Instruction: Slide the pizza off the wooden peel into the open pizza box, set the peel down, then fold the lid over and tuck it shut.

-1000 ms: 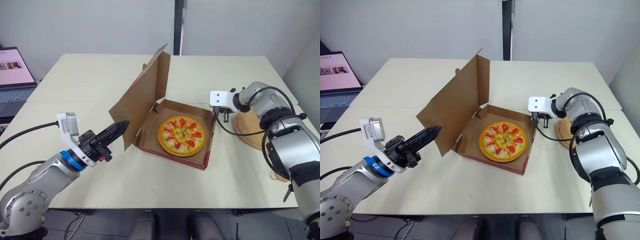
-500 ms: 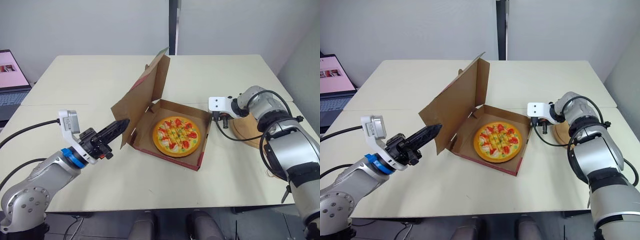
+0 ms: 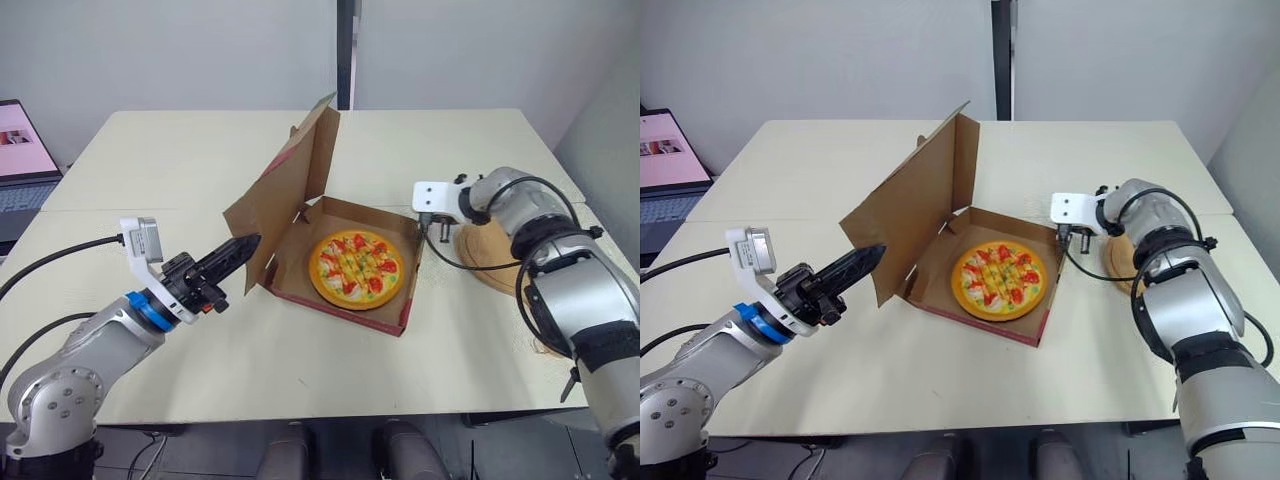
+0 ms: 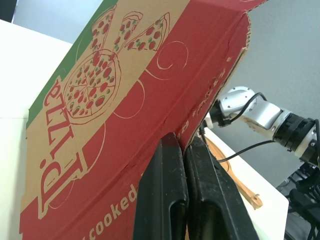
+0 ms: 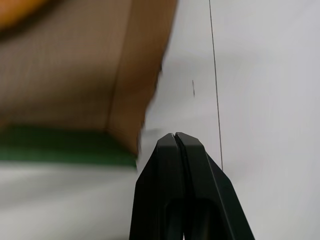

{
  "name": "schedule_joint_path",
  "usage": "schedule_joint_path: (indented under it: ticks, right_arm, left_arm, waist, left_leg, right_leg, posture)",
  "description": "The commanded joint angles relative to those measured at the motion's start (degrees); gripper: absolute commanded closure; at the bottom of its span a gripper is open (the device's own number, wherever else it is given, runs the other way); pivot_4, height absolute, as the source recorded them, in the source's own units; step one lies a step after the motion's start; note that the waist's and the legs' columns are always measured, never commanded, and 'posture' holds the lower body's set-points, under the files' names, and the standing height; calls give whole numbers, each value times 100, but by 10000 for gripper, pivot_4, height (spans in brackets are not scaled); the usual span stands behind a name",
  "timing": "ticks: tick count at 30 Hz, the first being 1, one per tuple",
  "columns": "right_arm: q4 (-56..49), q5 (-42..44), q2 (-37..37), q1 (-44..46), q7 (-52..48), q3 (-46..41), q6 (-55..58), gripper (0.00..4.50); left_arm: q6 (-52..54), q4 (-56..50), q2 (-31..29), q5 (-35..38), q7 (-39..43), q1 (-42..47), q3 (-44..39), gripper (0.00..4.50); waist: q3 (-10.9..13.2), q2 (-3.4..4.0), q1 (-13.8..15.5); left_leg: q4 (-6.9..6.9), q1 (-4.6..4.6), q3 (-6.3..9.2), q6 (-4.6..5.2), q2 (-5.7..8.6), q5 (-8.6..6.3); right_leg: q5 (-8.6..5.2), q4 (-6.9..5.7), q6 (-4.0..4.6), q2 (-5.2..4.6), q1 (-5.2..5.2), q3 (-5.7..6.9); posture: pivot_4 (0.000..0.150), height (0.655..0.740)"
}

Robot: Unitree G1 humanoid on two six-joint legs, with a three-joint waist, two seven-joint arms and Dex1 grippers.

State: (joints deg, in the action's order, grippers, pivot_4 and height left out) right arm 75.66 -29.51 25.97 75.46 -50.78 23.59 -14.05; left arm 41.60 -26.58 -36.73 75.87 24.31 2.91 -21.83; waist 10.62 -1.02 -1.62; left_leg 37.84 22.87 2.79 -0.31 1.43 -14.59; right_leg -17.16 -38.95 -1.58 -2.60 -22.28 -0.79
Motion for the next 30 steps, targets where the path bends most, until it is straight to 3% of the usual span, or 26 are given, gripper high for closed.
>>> schedule_joint_path:
  ticks: [1, 9, 16, 21, 30]
  right_arm:
    - [3, 103, 33, 2, -207, -95, 41, 44756]
    - [-191, 476, 166, -149, -1723, -215, -151, 44756]
    - [-832, 948, 370, -545, -2696, -435, -91, 44756]
    - [-2249, 1431, 592, -1292, -3302, -583, 453, 44756]
    - [-5936, 2208, 1114, -3075, -3490, -862, 2502, 44756]
  left_arm:
    - [5, -134, 2, 51, -48, 61, -25, 45000]
    - [-29, 18, -55, -114, 39, 295, -41, 45000]
    - [-43, 626, -82, -688, 606, 797, 192, 45000]
    - [-69, 1207, -94, -1185, 1130, 1237, 400, 45000]
    - [-48, 2042, -58, -1756, 1748, 2092, 689, 45000]
  waist:
    - [0, 0, 16]
    - [0, 0, 14]
    - [0, 0, 24]
    - [0, 0, 18]
    - [0, 0, 92]
  left_leg:
    - [1, -1, 1, 0, 0, 0]
    - [0, -2, 3, 4, 1, -2]
    - [0, -2, 2, 4, 1, -2]
    - [1, -2, 6, 4, 0, -3]
    - [2, 2, 15, 14, 1, -9]
  right_leg:
    - [0, 0, 0, 0, 2, 1]
    - [0, 2, 0, 0, 3, 3]
    - [0, 1, 0, 0, 4, 4]
    - [0, 2, 0, 0, 6, 9]
    - [0, 1, -1, -2, 4, 19]
  posture:
    - [1500, 7400]
    - [1500, 7400]
    - [1500, 7400]
    - [1500, 7400]
    - [1500, 7400]
